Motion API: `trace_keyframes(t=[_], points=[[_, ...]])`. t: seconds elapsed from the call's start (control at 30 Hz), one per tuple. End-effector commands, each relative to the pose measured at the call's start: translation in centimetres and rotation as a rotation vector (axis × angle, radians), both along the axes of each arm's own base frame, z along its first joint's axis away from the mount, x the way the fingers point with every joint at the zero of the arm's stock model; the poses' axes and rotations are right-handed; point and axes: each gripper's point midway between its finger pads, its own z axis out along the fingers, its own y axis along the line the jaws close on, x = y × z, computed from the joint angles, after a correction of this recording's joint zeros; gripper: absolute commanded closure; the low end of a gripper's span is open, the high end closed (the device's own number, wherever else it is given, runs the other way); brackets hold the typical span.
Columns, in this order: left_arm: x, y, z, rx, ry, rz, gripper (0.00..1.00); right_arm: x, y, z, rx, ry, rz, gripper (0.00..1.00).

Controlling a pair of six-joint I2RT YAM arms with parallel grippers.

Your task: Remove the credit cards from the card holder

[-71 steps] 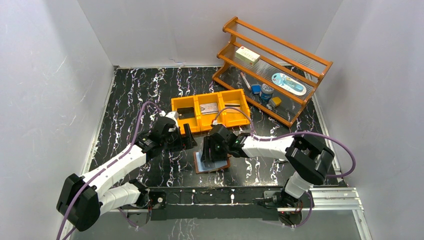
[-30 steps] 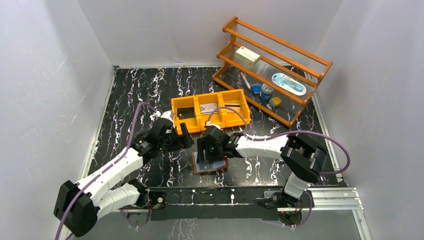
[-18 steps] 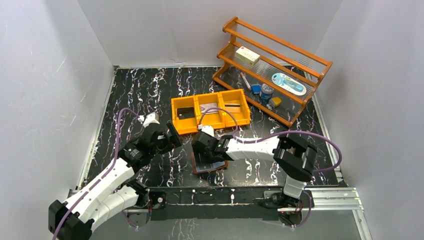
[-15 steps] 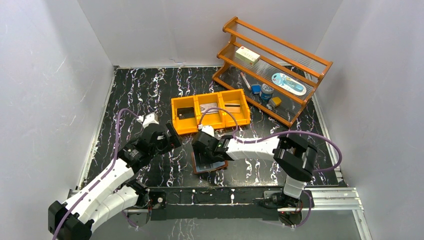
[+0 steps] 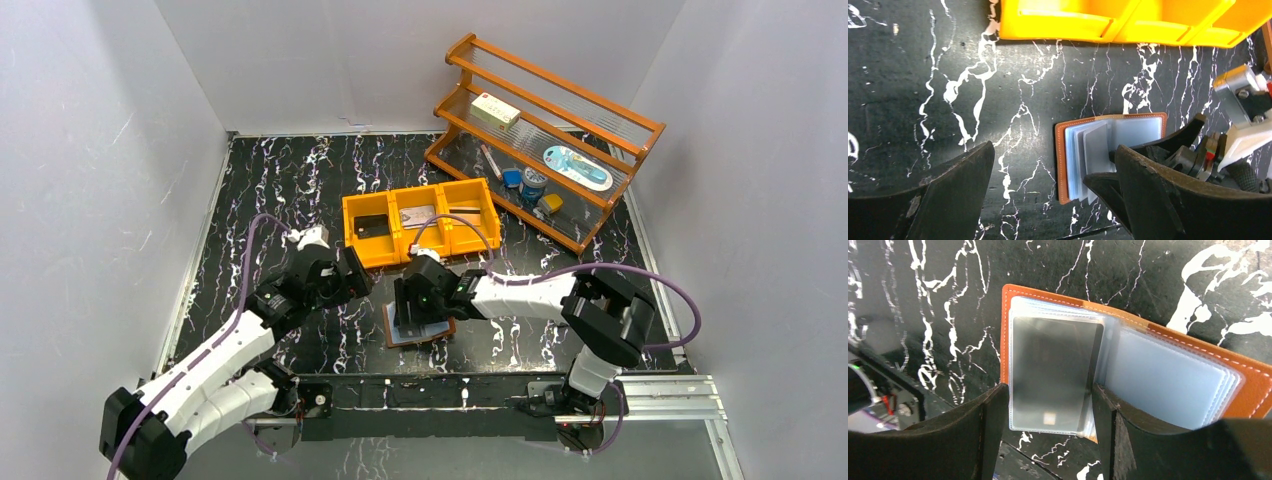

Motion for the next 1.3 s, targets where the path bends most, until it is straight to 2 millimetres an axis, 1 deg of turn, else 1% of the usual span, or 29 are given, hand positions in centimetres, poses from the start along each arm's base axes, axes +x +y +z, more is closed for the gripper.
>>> trace_keyframes(t=[0.0,0.2,0.37,0.47,0.6,0.8,0.93,1.03,1.13,1.27], points=[[-0.1,-2.1,-0.1,-0.051,-0.005,-0.11,0.11,-1.4,-0.4,-2.0,0.059,0.12,0.011,0.31],[-0.6,-4.7,-1.2,-0.13,0.058,-0.201,0.19,-1.5,-0.7,-2.1,0.159,0.183,-0.003,0.32],[-0.5,-6.2,-2.0,-0.177,0.103,-0.225,0.32,-1.4,-1.1,-2.3,0.17,0.194,-0.018,0.32],[-0.3,-6.5,-2.7,-0.181,0.133,-0.215,0.42,-1.4,-1.2,-2.4,0.174,0.196,-0.022,0.32],[0.0,-7.2,-3.1,-0.205,0.153,-0.207,0.49,-1.4,-1.3,-2.4,0.176,0.199,-0.026,0.32],[-0.4,-7.5,-4.3,-0.211,0.206,-0.205,0.53,-1.4,-1.4,-2.5,0.174,0.198,-0.031,0.32],[-0.8,-8.2,-5.1,-0.237,0.242,-0.225,0.59,-1.3,-1.3,-2.5,0.176,0.198,-0.031,0.33],[-1.0,-8.5,-5.7,-0.251,0.265,-0.236,0.65,-1.3,-1.3,-2.4,0.176,0.198,-0.029,0.33],[-1.1,-9.0,-5.6,-0.271,0.266,-0.261,0.72,-1.2,-1.3,-2.4,0.177,0.196,-0.031,0.33],[-1.5,-9.4,-5.7,-0.275,0.28,-0.302,0.86,-1.2,-1.2,-2.2,0.182,0.194,-0.03,0.32]])
